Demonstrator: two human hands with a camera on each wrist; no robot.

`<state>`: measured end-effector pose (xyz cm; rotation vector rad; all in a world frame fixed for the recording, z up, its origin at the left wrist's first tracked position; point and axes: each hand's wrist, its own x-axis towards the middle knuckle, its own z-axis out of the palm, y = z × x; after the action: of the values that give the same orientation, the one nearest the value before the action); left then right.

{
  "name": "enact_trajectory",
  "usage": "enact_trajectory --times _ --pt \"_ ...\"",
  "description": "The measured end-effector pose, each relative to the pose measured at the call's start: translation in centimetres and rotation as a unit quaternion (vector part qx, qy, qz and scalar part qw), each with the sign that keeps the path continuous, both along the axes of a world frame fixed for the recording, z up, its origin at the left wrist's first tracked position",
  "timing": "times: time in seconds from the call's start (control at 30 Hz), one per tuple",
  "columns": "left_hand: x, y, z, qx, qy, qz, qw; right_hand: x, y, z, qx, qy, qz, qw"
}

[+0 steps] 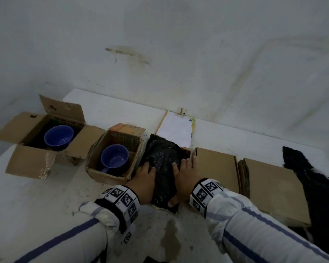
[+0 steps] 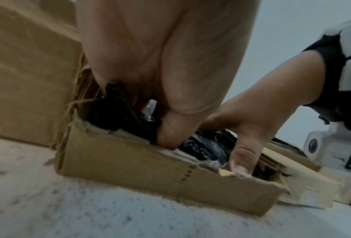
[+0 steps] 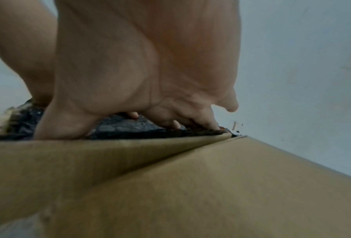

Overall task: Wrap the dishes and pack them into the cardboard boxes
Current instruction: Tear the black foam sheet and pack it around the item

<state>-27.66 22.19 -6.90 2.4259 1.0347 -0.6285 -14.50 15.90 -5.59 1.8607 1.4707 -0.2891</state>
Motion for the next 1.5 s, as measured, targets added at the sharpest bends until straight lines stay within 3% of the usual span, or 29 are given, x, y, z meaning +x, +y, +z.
enact_trajectory --times 0.27,0.37,0.53,0.83,0.93,1.03,1.17,1.3,1.5 --pt "-1.7 -0.6 -0.2 0.063 -0.130 -0.006 0.989 -0.7 0.2 -1.1 -0.006 -0.013 -0.024 1.000" --pt "-2.0 -0.7 0.1 0.075 -0.092 -0.024 0.993 -0.1 -0.3 -0.8 -0.011 -0.003 -0.014 1.000" --pt "-1.6 0.6 0.1 -0.008 -0.055 -0.028 0.998 -0.2 -0.4 -0.8 -0.002 0.004 -0.006 1.000" --pt "-0.8 -1.2 -1.8 0.152 -0.064 -0.011 0.986 0.1 -1.3 -1.1 0.036 0.029 0.000 0.999" --pt "-1.2 -1.1 -2.2 0.117 -0.095 -0.001 0.989 0.3 -1.4 -1.0 0.035 0.043 -0.002 0.998" --pt "-1.3 -0.9 -2.0 0.004 -0.143 0.065 0.988 0.4 -0.7 0.1 -0.009 0.064 -0.016 0.998" --pt "-1.1 -0.7 -1.4 -0.060 -0.208 0.126 0.968 1.7 2.2 3.6 -0.016 0.205 -0.090 0.974" --pt "-1.2 -0.9 -1.4 -0.054 -0.157 0.116 0.979 1.7 5.4 4.8 0.135 0.231 -0.042 0.963" --pt "-0.9 -0.9 -1.1 -0.031 -0.105 0.085 0.990 0.4 7.8 1.3 0.089 0.233 -0.053 0.967"
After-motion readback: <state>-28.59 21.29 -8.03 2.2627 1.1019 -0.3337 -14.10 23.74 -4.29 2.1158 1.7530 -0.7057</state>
